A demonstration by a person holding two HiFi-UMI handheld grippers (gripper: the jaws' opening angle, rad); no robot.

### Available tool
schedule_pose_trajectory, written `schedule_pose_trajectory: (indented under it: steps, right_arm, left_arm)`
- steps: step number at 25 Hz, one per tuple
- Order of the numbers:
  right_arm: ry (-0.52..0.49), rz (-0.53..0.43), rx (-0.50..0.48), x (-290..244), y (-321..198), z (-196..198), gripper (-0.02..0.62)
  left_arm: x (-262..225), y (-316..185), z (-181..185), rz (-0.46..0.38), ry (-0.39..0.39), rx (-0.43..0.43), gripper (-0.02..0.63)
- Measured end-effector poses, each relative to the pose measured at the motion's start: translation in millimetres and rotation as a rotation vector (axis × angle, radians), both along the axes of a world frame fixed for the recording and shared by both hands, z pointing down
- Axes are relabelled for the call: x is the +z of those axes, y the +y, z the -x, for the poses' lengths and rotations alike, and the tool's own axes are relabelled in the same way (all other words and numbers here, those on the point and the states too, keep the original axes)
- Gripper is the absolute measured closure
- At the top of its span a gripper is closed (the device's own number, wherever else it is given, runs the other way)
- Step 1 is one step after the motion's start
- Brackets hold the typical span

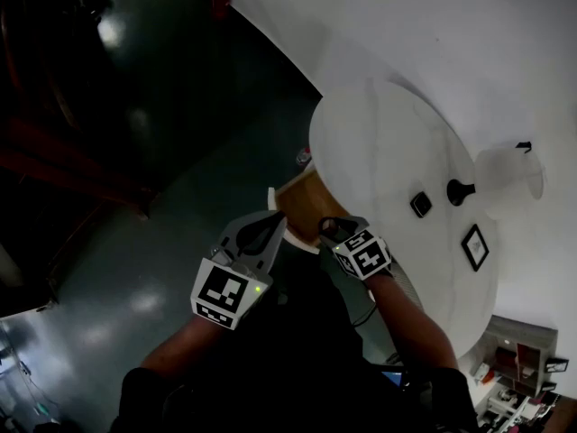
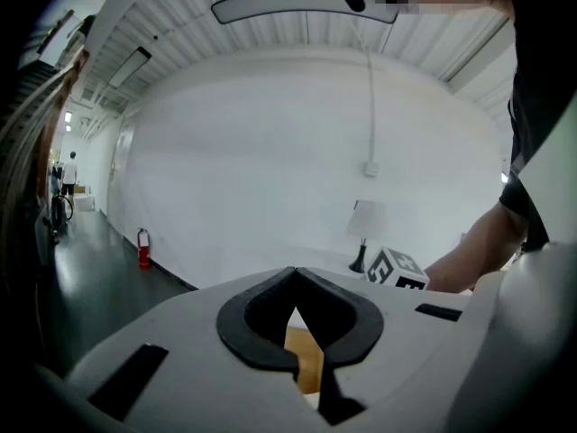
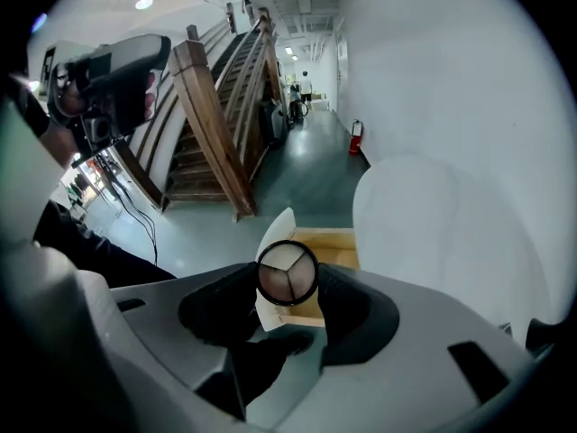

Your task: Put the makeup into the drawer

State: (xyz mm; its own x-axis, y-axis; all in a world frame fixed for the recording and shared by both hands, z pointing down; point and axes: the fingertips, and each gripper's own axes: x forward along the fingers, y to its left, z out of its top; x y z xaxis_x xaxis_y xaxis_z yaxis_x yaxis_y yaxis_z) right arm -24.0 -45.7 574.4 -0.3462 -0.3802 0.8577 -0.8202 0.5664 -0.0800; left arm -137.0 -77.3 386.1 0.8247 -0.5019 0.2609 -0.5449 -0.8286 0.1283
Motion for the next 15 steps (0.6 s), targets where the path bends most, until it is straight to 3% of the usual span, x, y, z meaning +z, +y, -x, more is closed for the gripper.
schedule_pose_trajectory:
  steps: [9, 15]
  right_arm:
    - [0.05, 0.067, -0.034, 74, -15, 5, 0.38]
    - [0.096, 0.093, -0.114, 121, -23, 2, 0.382]
  left_arm:
    - [24, -16, 0, 0.038, -0.007, 0.003, 0.595]
    - [42, -43, -14, 0.058, -0.01, -0.031, 0.595]
